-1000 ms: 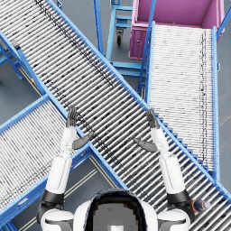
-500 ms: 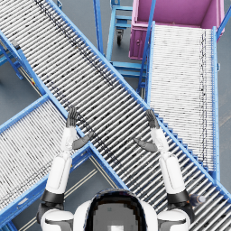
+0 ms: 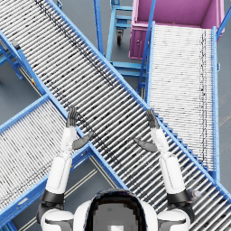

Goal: Pick up the oil and place it on the left assembly line, put the cola on the right, and keep Sprite still

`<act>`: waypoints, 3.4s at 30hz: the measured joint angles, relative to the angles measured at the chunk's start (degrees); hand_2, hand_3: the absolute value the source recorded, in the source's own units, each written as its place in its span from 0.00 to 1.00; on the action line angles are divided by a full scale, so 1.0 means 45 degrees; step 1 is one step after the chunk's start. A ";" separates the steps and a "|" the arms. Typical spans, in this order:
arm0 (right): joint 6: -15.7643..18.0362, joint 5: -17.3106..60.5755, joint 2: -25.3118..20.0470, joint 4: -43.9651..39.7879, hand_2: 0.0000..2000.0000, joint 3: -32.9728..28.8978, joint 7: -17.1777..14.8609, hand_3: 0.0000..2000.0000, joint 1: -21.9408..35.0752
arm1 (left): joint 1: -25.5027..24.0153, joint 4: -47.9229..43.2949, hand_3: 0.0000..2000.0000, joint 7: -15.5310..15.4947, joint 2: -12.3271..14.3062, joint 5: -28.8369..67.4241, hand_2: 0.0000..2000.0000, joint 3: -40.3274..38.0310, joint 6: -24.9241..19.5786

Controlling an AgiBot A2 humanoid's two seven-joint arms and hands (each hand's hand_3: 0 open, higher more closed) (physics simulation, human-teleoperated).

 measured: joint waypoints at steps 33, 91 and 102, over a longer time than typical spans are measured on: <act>0.0000 0.0000 0.0000 0.0000 0.00 0.0000 0.0000 0.00 0.0000 | 0.0000 0.0000 0.00 0.0000 0.0000 0.0000 0.00 0.0000 0.0000; -0.1270 0.8733 -0.2081 -0.0608 0.00 -0.2914 0.1285 0.00 0.2086 | 0.2704 0.0846 0.00 -0.1281 0.1941 0.9188 0.00 -0.3267 -0.1284; -0.1270 0.8829 -0.2175 -0.0497 0.00 -0.2987 0.1285 0.00 0.2134 | 0.2836 0.0799 0.00 -0.1281 0.2037 0.9285 0.00 -0.3301 -0.1284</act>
